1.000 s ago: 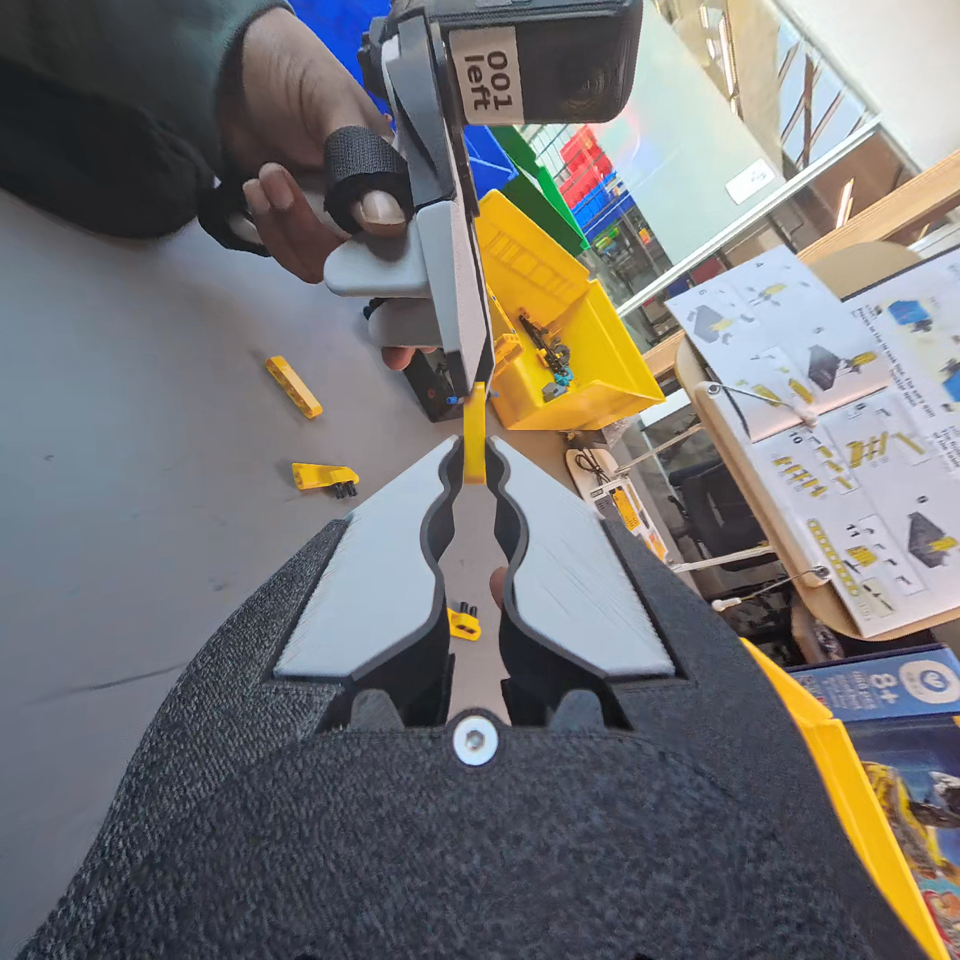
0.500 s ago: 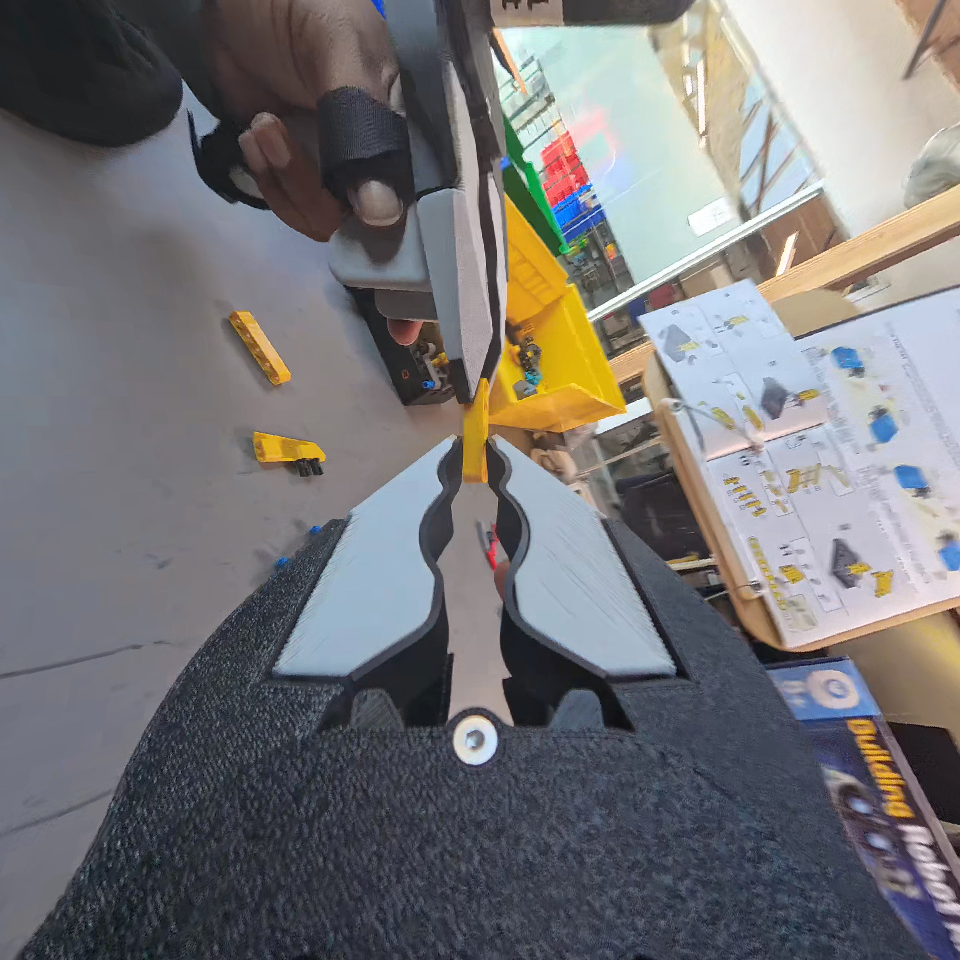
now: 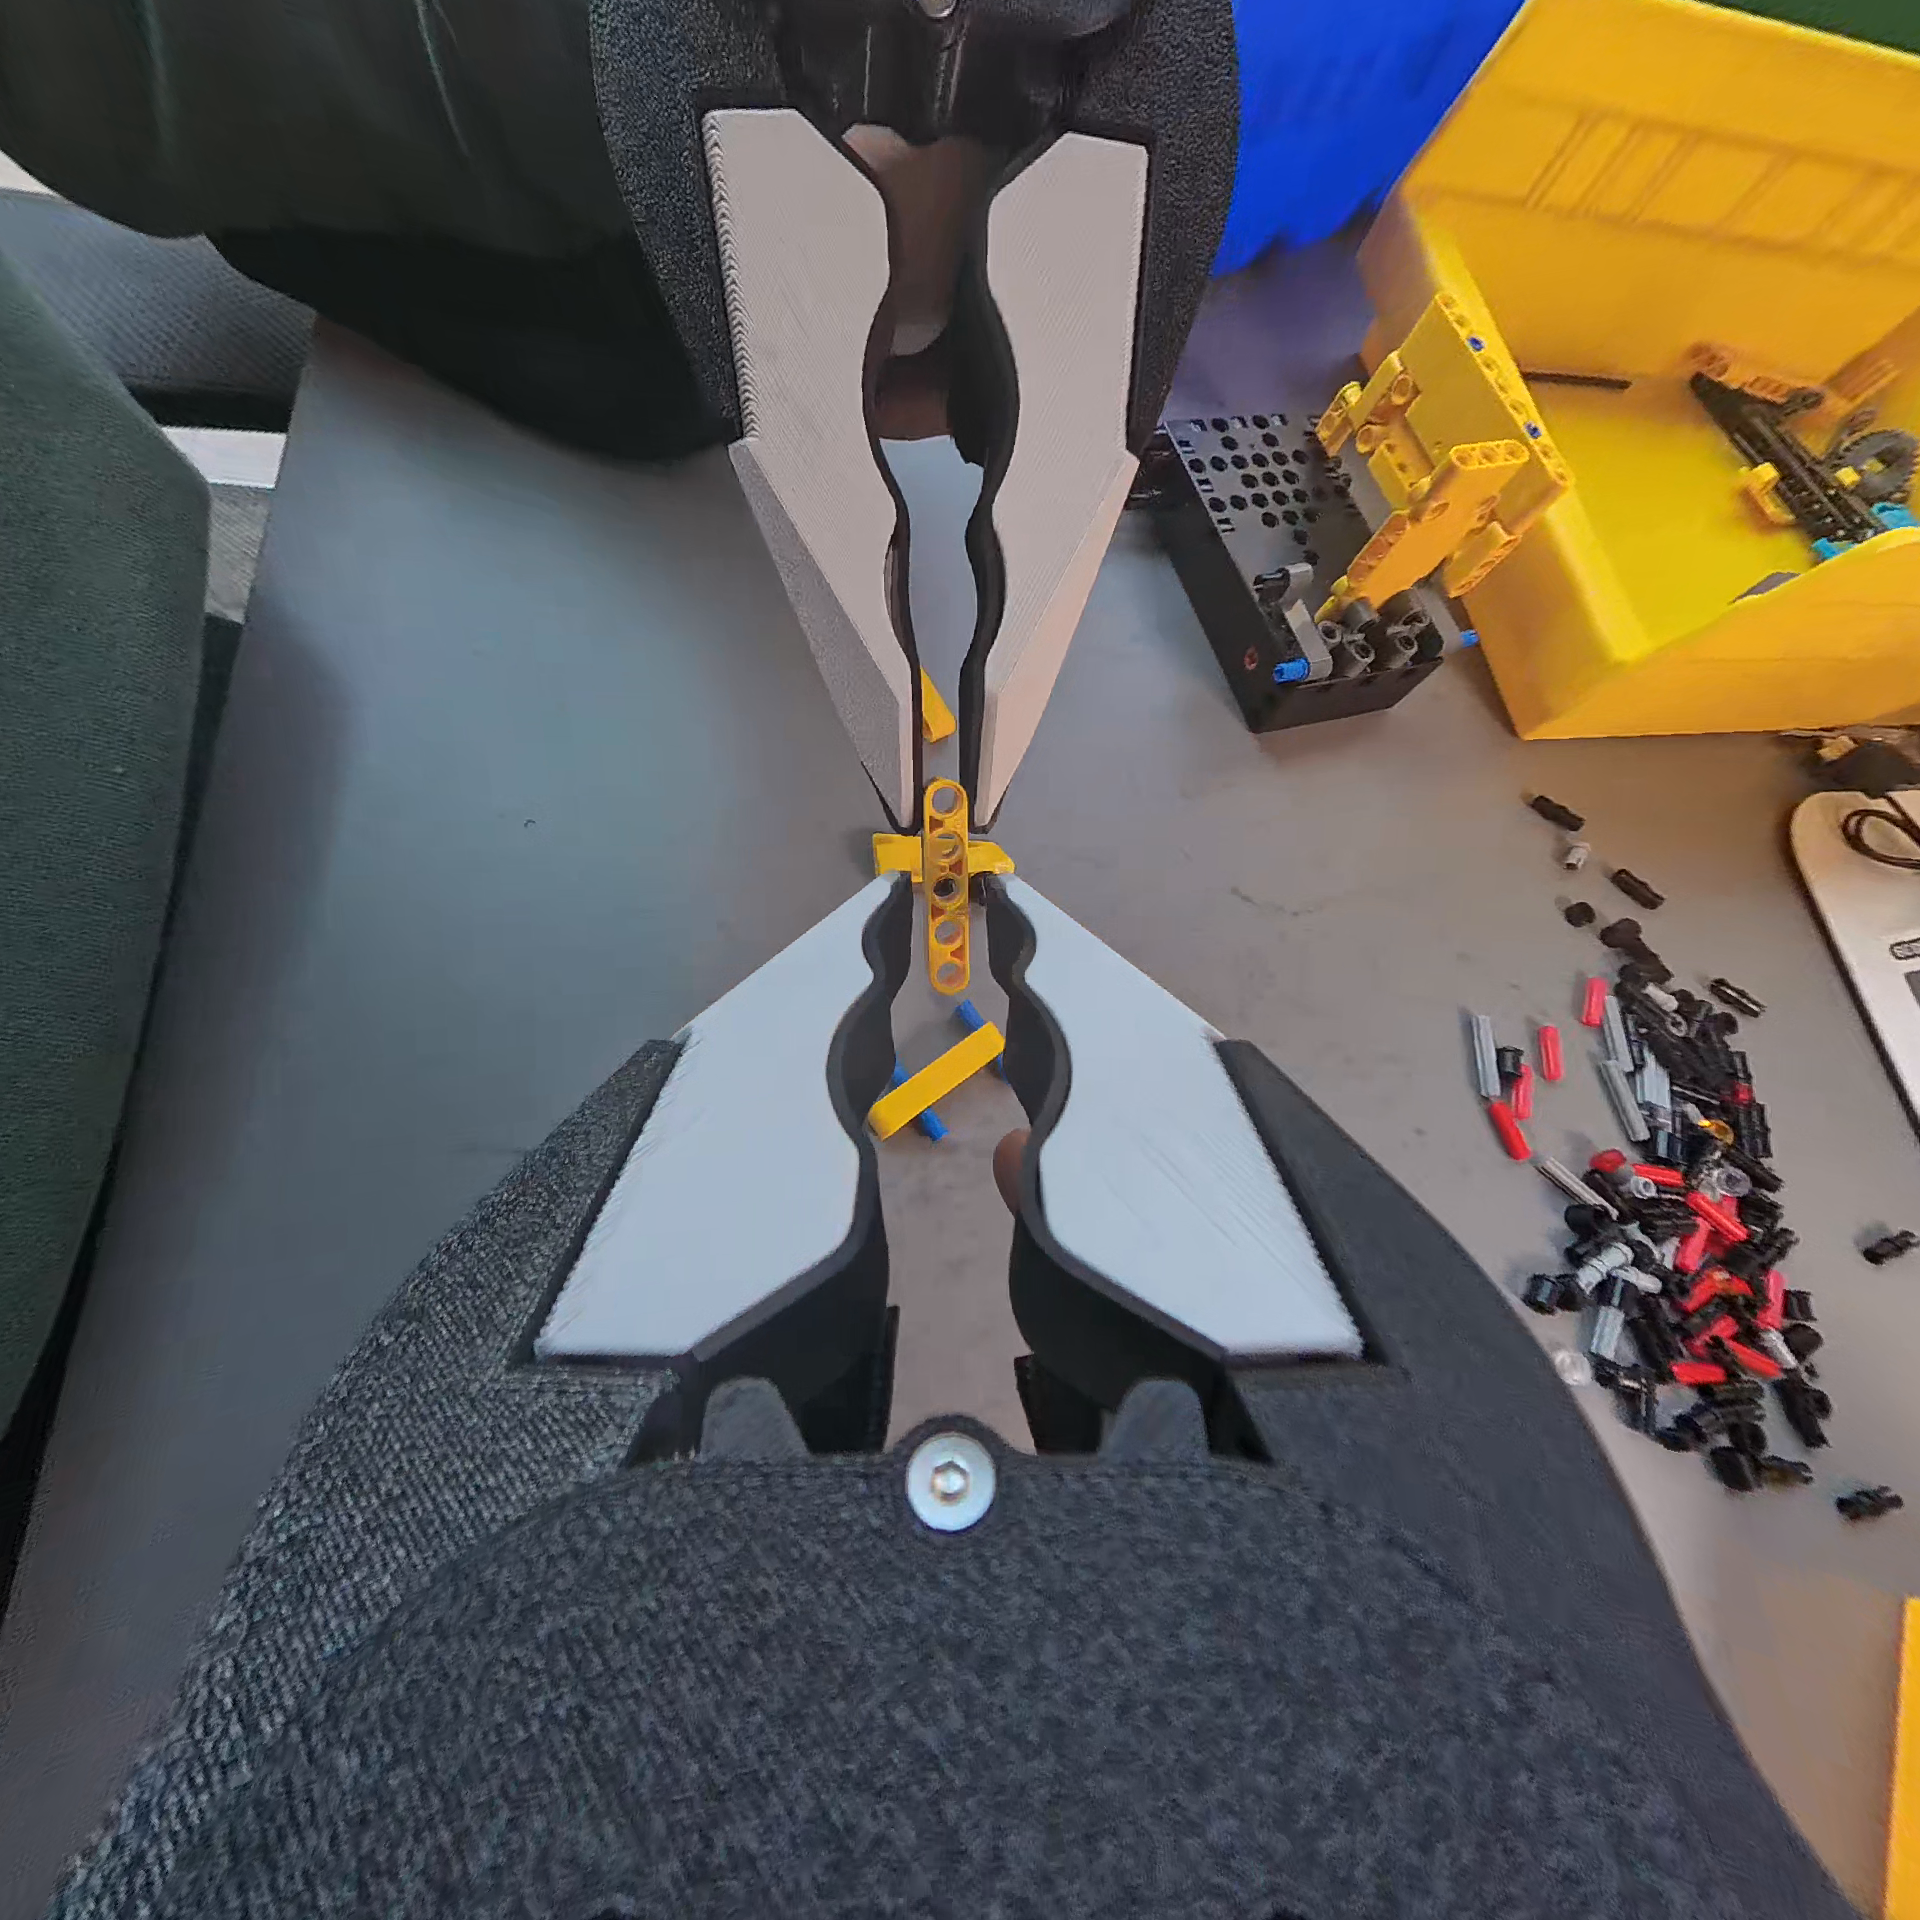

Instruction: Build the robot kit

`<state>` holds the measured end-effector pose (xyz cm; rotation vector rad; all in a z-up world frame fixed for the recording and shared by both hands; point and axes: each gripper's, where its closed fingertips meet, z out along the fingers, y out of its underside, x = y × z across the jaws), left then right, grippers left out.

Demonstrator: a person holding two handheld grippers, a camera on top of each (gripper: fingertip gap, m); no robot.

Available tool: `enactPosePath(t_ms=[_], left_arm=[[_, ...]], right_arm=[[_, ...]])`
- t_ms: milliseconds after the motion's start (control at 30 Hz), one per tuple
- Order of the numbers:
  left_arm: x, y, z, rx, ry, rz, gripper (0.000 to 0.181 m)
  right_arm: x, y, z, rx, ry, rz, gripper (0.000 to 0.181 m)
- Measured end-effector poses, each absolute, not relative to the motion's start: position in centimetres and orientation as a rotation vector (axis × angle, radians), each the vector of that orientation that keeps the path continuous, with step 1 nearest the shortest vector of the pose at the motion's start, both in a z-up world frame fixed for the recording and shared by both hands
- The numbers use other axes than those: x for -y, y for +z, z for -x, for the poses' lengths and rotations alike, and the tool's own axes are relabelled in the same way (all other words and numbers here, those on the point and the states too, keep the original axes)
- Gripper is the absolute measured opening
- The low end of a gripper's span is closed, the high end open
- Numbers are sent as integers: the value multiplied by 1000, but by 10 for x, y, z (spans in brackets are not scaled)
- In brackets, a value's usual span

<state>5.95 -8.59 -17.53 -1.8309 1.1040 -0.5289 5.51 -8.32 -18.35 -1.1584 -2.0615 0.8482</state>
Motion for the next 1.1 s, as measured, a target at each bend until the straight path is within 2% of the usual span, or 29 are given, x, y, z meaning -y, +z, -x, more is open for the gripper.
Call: enactPosePath(t_ms=[133,1100], left_arm=[[86,-180,-60,-1111,-547,1846,6],[83,-197,-52,-1102,-585,1926,6]], right_arm=[[86,-189,-53,2087,865,1145,8],[82,-204,-45,2129,916,1143,8]])
